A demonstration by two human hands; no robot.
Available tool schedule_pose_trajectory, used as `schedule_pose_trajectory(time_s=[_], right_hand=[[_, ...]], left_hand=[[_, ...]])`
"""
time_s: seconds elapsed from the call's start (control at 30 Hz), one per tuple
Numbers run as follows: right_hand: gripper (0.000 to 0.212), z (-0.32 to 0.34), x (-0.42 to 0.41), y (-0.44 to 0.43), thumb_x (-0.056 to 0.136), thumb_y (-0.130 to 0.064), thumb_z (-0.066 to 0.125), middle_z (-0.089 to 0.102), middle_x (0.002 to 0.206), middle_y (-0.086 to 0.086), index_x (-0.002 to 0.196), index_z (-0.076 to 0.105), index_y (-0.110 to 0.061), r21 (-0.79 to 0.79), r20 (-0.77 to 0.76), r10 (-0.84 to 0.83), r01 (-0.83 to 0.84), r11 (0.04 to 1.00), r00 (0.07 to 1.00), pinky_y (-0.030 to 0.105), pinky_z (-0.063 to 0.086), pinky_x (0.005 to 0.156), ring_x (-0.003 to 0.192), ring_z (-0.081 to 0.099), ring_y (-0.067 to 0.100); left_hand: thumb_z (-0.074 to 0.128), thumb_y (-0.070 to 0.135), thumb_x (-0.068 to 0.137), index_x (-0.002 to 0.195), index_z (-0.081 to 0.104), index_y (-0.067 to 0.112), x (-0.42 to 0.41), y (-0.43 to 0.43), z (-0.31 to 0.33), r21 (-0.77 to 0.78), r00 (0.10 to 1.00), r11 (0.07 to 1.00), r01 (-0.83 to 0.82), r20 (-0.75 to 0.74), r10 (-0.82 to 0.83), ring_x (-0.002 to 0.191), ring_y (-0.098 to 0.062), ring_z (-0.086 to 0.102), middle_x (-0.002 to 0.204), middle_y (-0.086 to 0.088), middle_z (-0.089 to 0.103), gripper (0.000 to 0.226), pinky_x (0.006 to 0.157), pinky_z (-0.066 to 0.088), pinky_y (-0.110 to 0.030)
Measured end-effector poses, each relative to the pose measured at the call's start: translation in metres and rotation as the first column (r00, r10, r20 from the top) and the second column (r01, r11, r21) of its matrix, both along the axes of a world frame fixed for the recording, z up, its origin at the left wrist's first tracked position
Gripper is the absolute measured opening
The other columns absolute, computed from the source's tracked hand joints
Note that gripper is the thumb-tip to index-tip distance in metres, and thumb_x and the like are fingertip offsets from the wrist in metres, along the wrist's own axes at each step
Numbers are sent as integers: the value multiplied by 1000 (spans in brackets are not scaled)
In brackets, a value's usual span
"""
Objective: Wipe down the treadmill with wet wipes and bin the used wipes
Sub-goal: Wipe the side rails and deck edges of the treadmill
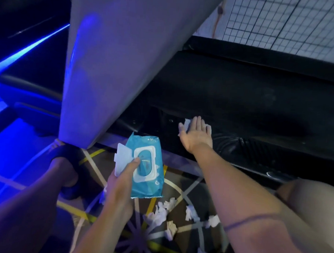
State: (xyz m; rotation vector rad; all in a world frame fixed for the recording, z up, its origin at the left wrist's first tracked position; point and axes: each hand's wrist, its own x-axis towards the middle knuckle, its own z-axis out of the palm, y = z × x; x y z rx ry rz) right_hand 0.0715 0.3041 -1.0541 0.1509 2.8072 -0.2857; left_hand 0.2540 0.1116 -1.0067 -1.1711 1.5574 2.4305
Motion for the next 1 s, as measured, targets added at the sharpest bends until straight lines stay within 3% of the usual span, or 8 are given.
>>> schedule_pose_trajectory(time_s=[0.13,0.33,0.63,0.77,0.9,1.0], right_hand=[[82,4,51,9,99,-64,1,-3,169,6,161,1,-10,38,-104,77,-74,997,992,41,-2,126,156,-3,19],[78,-7,99,23,102,-58,2,6,168,13,160,11,-6,155,-247,249,-215,964,937,40,9,127,156,9,23],[65,-8,-6,33,107,-43,11,-13,168,6,160,-6,-9,36,7,211,-211,977,978,37,-5,126,155,-10,17],[77,-9,-42,41,104,-53,25,-10,169,5,161,-3,-9,7,67,127,-128,992,990,38,-5,126,155,-8,17],[76,-9,-44,44,104,-53,24,-8,169,4,161,-3,-10,-3,68,85,-85,996,994,38,-2,126,156,-4,17],[69,-4,-20,50,105,-49,14,-7,169,3,161,-3,-12,-18,15,43,-42,999,999,38,0,126,156,0,17]], left_hand=[[80,27,93,129,70,18,1,14,6,12,1000,1000,3,2,-3,95,-28,79,108,-4,81,38,68,61,-36],[79,26,93,125,71,20,1,33,3,25,999,999,44,-6,-44,78,-20,80,101,-2,82,33,52,59,-27],[81,30,91,122,72,22,1,30,-17,1,998,999,42,45,-42,89,-26,80,100,-2,82,34,67,61,-36],[79,27,93,121,71,24,-3,32,-12,-1,999,999,54,4,-54,91,-26,80,102,-2,82,29,68,61,-38],[80,25,93,123,71,23,-7,38,-7,32,999,999,37,-14,-36,88,-25,81,101,-2,82,32,74,63,-41],[79,23,93,126,72,19,-7,45,-1,26,999,1000,11,-31,-11,87,-26,80,102,-3,82,33,68,65,-42]])
